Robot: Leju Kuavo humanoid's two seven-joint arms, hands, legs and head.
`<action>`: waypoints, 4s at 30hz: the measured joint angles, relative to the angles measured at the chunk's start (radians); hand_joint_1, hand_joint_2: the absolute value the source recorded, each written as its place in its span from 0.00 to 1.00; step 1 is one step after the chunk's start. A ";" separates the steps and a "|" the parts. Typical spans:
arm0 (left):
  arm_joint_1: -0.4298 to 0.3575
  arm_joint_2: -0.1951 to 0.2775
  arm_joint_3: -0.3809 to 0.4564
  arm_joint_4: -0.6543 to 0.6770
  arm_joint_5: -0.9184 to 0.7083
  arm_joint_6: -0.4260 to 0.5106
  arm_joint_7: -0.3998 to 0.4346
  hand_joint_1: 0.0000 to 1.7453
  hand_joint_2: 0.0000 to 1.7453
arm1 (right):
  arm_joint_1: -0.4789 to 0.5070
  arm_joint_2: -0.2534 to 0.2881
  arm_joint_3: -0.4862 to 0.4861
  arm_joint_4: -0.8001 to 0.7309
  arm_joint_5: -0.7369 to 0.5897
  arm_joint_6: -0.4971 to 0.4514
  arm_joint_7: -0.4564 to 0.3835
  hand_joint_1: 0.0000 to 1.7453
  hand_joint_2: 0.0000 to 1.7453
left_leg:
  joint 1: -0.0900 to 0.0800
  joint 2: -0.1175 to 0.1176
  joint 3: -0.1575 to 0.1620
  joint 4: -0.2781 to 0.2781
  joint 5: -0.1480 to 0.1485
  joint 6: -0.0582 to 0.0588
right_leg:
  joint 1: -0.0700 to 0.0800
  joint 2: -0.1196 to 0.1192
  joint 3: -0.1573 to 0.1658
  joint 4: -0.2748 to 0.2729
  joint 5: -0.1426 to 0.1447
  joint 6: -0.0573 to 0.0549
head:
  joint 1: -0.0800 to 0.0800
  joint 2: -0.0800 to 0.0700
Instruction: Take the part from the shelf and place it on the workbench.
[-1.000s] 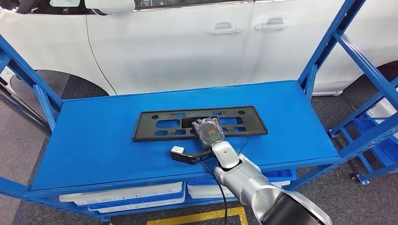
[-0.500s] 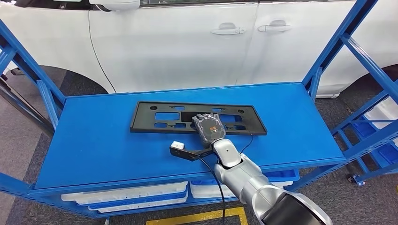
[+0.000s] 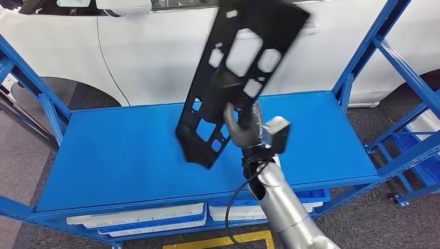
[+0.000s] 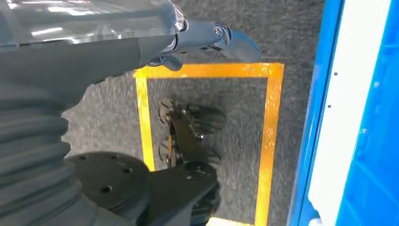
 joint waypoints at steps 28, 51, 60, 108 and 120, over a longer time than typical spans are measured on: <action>-0.001 0.020 0.010 0.000 -0.045 0.020 0.033 0.00 1.00 | 0.293 -0.148 -0.042 -0.585 -0.156 0.419 -0.077 1.00 1.00 | 0.003 -0.002 -0.025 -0.082 0.119 -0.003 | -0.003 0.014 0.069 0.014 -0.074 0.020 | 0.000 0.000; 0.015 0.039 0.023 0.000 -0.012 0.078 0.169 0.00 1.00 | 0.388 -0.191 -0.094 -0.592 -0.152 0.417 -0.095 1.00 1.00 | 0.000 0.006 0.020 -0.093 0.073 0.034 | -0.018 0.014 -0.093 0.300 -0.143 0.065 | -0.006 0.000; 0.024 0.064 0.048 -0.004 0.014 0.091 0.187 0.00 1.00 | 0.410 -0.194 -0.143 -0.609 -0.140 0.487 -0.095 1.00 1.00 | 0.002 0.002 -0.031 -0.061 0.083 -0.013 | -0.012 0.011 0.072 0.008 -0.068 0.011 | -0.005 0.000; 0.024 0.070 0.084 -0.006 0.030 0.112 0.206 0.00 1.00 | 0.429 -0.228 -0.110 -0.665 -0.100 0.458 -0.095 1.00 1.00 | -0.009 0.014 0.114 -0.116 0.007 0.039 | -0.011 0.010 -0.136 0.188 -0.084 0.053 | -0.005 0.000; 0.021 0.068 0.089 -0.006 0.024 0.105 0.193 0.00 1.00 | 0.455 -0.229 -0.114 -0.761 -0.003 0.428 -0.096 1.00 1.00 | -0.013 0.072 0.052 -0.099 0.054 0.001 | -0.001 -0.022 0.060 0.010 -0.061 0.011 | -0.002 0.000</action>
